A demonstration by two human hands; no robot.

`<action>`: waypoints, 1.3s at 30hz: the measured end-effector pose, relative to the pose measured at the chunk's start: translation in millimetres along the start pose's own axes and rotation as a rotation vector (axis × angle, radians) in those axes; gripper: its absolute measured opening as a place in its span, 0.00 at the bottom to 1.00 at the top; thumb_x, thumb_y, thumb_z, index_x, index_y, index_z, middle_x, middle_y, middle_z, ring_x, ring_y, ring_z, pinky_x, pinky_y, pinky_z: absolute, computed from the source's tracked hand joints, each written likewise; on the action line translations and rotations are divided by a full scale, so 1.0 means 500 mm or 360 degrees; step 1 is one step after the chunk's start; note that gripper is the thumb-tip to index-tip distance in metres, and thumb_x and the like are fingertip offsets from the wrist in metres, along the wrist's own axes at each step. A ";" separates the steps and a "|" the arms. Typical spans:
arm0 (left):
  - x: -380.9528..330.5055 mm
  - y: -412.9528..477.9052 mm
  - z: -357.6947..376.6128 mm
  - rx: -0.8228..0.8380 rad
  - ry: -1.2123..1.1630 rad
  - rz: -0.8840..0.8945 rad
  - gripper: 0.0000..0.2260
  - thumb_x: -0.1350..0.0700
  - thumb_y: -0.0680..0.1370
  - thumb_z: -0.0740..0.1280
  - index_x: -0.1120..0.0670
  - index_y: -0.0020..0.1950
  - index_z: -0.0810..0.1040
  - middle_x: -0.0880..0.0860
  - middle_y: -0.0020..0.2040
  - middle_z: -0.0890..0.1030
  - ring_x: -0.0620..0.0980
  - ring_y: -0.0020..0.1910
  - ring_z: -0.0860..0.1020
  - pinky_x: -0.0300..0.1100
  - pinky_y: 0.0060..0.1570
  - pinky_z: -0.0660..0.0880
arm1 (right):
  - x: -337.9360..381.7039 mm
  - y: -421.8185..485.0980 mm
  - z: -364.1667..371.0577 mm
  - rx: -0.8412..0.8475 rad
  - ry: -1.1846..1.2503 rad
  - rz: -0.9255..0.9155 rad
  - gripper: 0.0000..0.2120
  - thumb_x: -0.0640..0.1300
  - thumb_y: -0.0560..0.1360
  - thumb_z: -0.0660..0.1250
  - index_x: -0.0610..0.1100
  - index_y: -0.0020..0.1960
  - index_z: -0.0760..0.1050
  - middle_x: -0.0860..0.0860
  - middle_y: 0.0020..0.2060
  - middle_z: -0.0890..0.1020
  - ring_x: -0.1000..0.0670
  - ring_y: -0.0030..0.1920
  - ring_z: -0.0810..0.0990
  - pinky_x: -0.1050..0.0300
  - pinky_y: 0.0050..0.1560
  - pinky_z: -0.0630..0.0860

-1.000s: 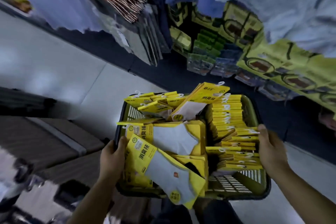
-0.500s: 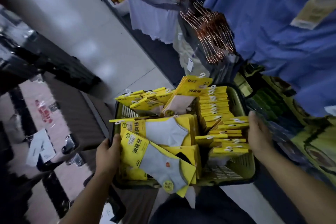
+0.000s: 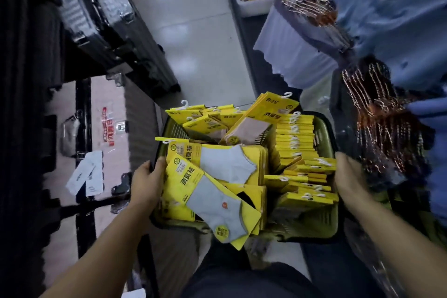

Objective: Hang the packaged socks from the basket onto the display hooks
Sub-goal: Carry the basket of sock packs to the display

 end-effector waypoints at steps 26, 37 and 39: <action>-0.512 0.725 0.020 -0.0166 -0.0206 -0.0195 0.16 0.43 0.85 0.63 0.55 0.48 0.80 0.55 0.43 0.83 0.57 0.45 0.82 0.54 0.44 0.77 | 0.922 0.553 0.342 -0.0046 -0.0391 -0.0638 0.21 0.51 0.84 0.57 0.42 0.35 0.66 0.43 0.29 0.71 0.43 0.32 0.70 0.48 0.34 0.63; -0.760 1.080 -0.002 -0.0133 -0.0189 -0.0160 0.17 0.45 0.86 0.63 0.56 0.44 0.77 0.53 0.36 0.77 0.58 0.38 0.76 0.51 0.38 0.70 | 1.269 0.713 0.448 -0.0193 -0.0358 -0.0630 0.20 0.48 0.80 0.60 0.39 0.33 0.63 0.41 0.29 0.68 0.42 0.31 0.65 0.47 0.32 0.60; -0.806 1.140 -0.014 -0.0150 -0.0202 -0.0151 0.17 0.46 0.86 0.64 0.53 0.41 0.74 0.52 0.34 0.75 0.57 0.37 0.75 0.50 0.38 0.69 | 1.333 0.749 0.476 -0.0181 -0.0340 -0.0616 0.20 0.48 0.79 0.61 0.35 0.35 0.65 0.37 0.31 0.70 0.41 0.33 0.67 0.46 0.34 0.63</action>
Point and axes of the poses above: each hand's wrist, its own y-axis towards the middle knuckle, its own z-axis out of the palm, x = y × z, the point moved 4 cm from there along y, towards the middle knuckle
